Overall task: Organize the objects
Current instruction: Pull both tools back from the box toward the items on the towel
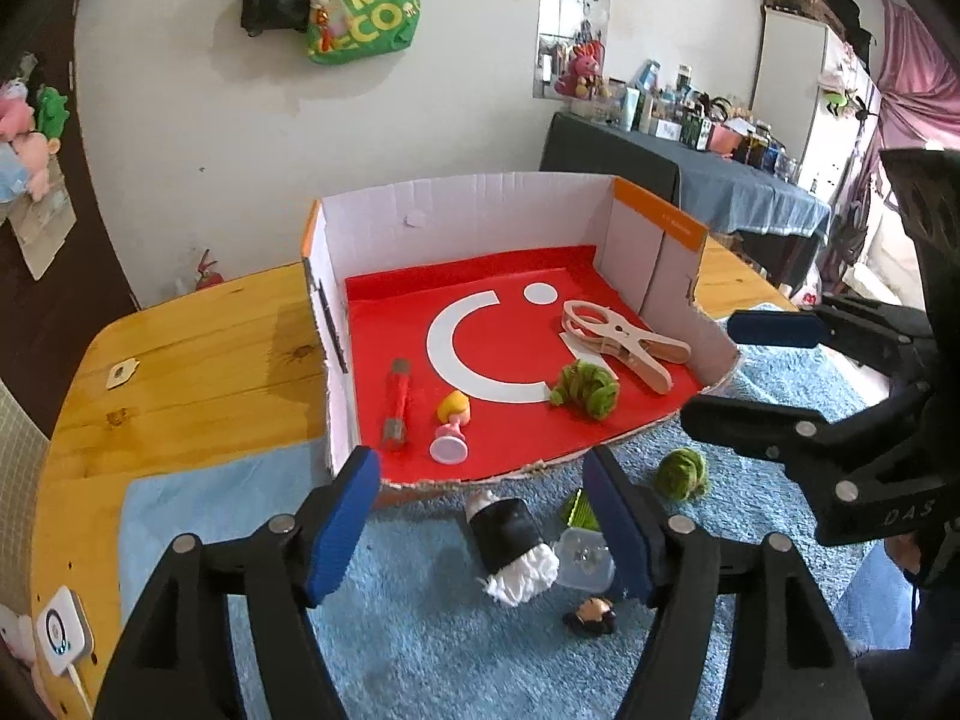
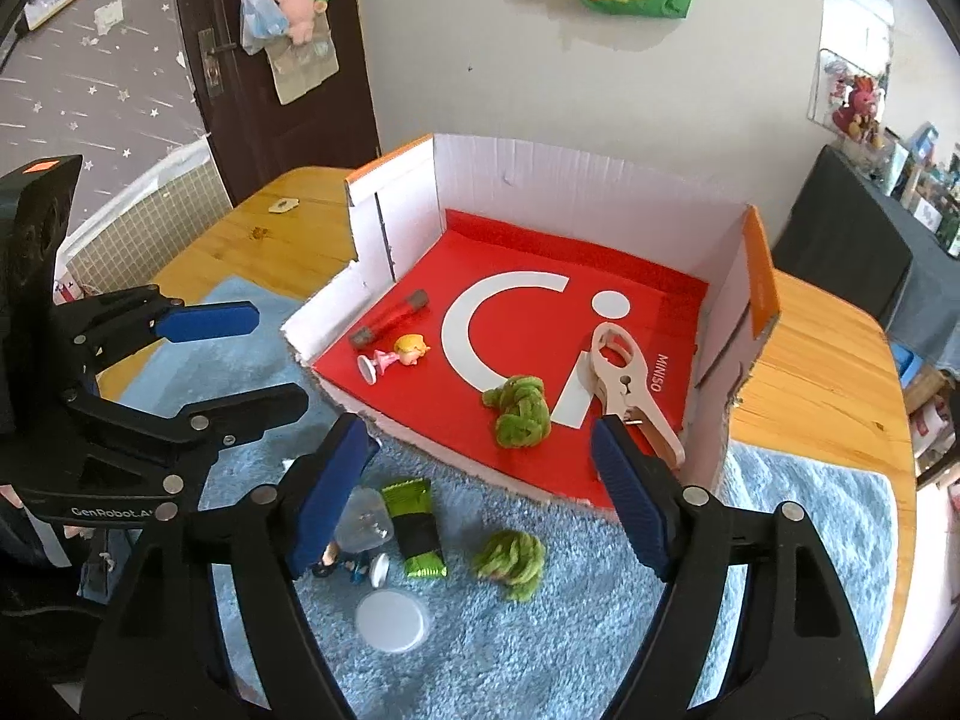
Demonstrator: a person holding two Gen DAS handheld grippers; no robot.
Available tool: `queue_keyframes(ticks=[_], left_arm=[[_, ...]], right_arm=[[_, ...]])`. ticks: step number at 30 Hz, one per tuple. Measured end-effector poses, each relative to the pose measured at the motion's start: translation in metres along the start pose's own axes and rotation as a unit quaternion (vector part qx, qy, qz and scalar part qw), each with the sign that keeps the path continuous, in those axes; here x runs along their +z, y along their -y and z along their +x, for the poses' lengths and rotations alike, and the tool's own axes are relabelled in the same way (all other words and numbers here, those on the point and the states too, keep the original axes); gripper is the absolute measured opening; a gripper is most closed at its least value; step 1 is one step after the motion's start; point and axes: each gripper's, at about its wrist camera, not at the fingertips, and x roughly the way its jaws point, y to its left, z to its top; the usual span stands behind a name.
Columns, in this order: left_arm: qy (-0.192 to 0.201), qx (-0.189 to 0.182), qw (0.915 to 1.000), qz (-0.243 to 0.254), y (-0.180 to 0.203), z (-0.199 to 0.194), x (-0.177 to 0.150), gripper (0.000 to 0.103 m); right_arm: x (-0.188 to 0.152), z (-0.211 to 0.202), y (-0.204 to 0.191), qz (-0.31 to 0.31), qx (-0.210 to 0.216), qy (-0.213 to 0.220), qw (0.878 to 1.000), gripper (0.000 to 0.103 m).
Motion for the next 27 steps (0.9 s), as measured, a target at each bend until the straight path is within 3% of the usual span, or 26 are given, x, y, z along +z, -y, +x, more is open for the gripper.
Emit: queue_keyframes(ticks=[11,16,21,27], left_arm=[[0.024,0.006,0.9994,-0.023,0.011,-0.021,-0.03,0.084],[0.05,0.035,0.9967,-0.052,0.011,-0.032,-0.05,0.09],[0.068,0.062,0.9941,-0.058,0.018,-0.036,-0.068,0.094],[0.065,0.061,0.9938,-0.066,0.025,-0.034,-0.087,0.097]], right_arm=[[-0.036,-0.023,-0.015,0.009,-0.024,0.036,0.999,0.082],[-0.054,-0.036,-0.019,0.018,-0.043,0.059,0.997,0.093],[-0.071,-0.04,-0.023,0.032,-0.059,0.067,0.996,0.094],[-0.089,-0.036,-0.023,0.057,-0.066,0.075,0.993,0.094]])
